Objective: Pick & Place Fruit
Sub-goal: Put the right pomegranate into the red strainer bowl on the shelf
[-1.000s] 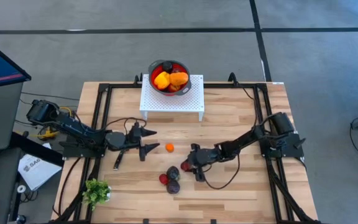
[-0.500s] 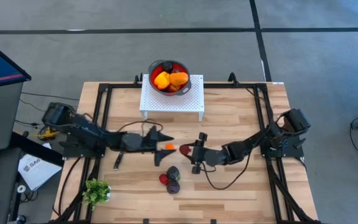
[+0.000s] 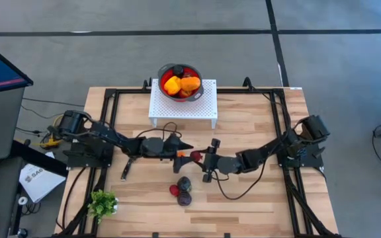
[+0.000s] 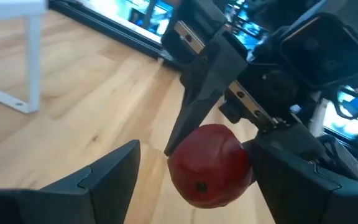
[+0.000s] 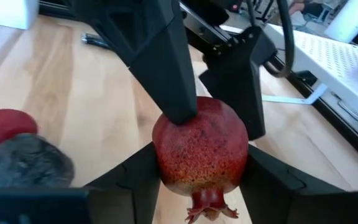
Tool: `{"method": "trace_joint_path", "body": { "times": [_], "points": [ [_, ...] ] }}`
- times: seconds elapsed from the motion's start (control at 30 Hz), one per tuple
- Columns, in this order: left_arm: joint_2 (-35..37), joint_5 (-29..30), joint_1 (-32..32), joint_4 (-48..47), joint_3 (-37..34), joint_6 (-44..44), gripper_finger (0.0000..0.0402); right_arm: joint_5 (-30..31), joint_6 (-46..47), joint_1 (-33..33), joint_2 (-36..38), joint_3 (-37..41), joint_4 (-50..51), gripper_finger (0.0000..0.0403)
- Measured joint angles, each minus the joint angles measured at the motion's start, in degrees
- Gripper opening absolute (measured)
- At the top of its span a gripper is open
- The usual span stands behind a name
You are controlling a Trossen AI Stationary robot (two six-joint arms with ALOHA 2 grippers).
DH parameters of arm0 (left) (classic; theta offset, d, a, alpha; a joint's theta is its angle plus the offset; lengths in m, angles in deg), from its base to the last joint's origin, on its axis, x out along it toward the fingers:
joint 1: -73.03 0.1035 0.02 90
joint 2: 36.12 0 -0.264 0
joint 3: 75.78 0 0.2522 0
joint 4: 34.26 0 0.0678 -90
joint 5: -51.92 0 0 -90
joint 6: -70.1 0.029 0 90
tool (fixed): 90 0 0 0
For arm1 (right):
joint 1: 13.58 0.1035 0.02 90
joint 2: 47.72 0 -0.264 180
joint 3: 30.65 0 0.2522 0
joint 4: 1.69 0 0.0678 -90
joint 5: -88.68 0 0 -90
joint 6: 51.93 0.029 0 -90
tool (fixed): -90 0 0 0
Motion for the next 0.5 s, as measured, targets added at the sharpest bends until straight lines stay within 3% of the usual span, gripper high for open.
{"method": "trace_joint_path", "body": {
  "times": [0.23,0.5],
  "points": [
    [0.0,-3.3,0.5,0.2,0.0,-1.0,0.0274,-0.2,-0.4,-0.3,0.0,0.0,-1.4,0.0188],
    [0.0,-4.6,0.5,0.0,-0.1,-1.0,0.0195,-1.1,0.7,-1.7,0.0,0.0,-1.4,0.0193]
  ]
}}
